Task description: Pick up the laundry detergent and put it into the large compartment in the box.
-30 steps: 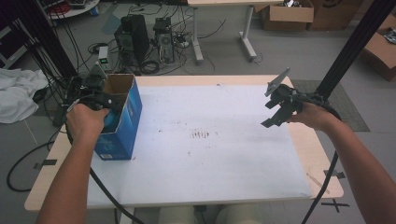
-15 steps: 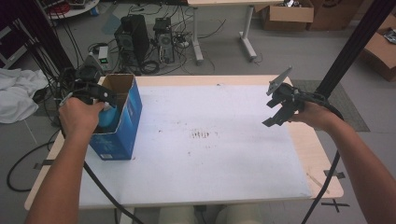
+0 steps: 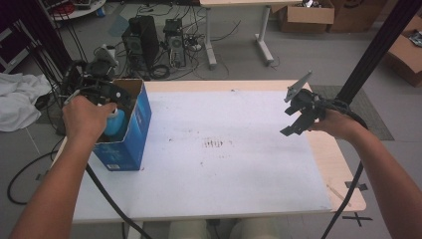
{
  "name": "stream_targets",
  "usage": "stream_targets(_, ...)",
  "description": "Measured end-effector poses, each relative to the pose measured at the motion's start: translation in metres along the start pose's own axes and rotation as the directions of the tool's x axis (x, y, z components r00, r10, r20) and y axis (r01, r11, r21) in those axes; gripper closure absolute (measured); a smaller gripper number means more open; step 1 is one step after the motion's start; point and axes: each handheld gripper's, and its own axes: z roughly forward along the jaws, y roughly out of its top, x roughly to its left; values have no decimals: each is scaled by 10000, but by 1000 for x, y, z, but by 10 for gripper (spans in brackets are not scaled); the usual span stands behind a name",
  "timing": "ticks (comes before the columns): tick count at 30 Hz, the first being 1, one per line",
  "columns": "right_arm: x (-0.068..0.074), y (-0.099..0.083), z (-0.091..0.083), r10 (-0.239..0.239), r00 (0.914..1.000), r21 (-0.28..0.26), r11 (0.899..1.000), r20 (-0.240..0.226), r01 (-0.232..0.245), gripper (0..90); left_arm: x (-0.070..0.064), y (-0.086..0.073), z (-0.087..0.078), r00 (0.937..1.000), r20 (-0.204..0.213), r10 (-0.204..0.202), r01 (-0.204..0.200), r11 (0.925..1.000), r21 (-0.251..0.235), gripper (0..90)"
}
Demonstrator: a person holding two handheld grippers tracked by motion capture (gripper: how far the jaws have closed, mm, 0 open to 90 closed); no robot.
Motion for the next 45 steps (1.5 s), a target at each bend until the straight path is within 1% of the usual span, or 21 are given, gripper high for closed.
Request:
stream_targets(9,2,-1,0,-6,10000,1,10000,-12,6,176,-24,6,-3,9959,483,765,-777,9967,225,248)
stream_targets(15,2,-1,0,-12,10000,-8,10000,-21,12,176,-40,10,-3,9885,747,1313,-1338,9906,287,217)
stream_targets(16,3,-1,1,6,10000,-4,10000,-29,-6,176,-46,12,-3,9850,798,1533,-1561,9873,298,216)
stream_targets(21,3,0,1,-20,10000,5,10000,-57,20,176,-57,14,-2,9785,862,1875,-1907,9812,306,206)
stream_targets(22,3,0,1,-18,10000,-4,10000,-51,18,176,-63,14,-1,9724,962,2124,-2166,9756,355,204)
stream_targets(23,3,0,1,-18,10000,-4,10000,-51,18,176,-63,14,-1,9724,962,2124,-2166,9756,355,204)
stream_targets(26,4,0,1,-45,10000,-23,10000,-37,45,176,-76,16,2,9618,1114,2501,-2555,9661,363,202)
stream_targets(29,4,0,1,-39,10000,-38,10000,-62,39,176,-82,18,3,9564,1169,2678,-2739,9609,397,202)
stream_targets(30,4,0,2,-26,10000,-14,10000,-64,26,176,-88,20,5,9512,1203,2841,-2909,9558,426,201)
stream_targets(32,4,0,2,-29,10000,-14,10000,-67,29,176,-89,20,5,9492,1207,2907,-2976,9537,432,203)
stream_targets(35,5,0,2,-19,10000,-29,10000,-78,19,176,-98,25,6,9409,1276,3137,-3210,9462,408,200)
stream_targets(36,5,0,2,-14,10000,-18,10000,-69,14,175,-104,27,6,9324,1332,3360,-3439,9381,412,200)
stream_targets(37,5,0,2,-14,10000,-18,10000,-69,14,175,-104,27,6,9324,1332,3360,-3439,9381,412,200)
stream_targets(38,5,0,2,-10,10000,-17,10000,-86,10,175,-110,29,6,9225,1370,3608,-3689,9287,376,200)
stream_targets(39,5,0,2,-10,10000,-17,10000,-86,10,175,-110,29,6,9225,1370,3608,-3689,9287,376,200)
stream_targets(40,5,1,2,5,10000,-16,10000,-87,-5,175,-117,30,6,9112,1442,3860,-3944,9183,341,200)
stream_targets(41,5,1,2,5,10000,-16,10000,-87,-5,175,-117,30,6,9112,1442,3860,-3944,9183,341,200)
stream_targets(42,6,1,2,-17,10000,-28,10000,-83,17,175,-124,31,7,8977,1525,4133,-4225,9058,320,201)
stream_targets(43,6,1,2,-12,9999,-45,10000,-102,11,175,-124,31,7,8977,1525,4133,-4225,9058,320,200)
stream_targets(44,6,1,2,-42,9999,-29,10000,-93,41,175,-130,33,8,8846,1593,4382,-4482,8934,312,199)
stream_targets(45,6,1,2,-42,9999,-29,10000,-93,41,175,-130,33,8,8846,1593,4382,-4482,8934,312,202)
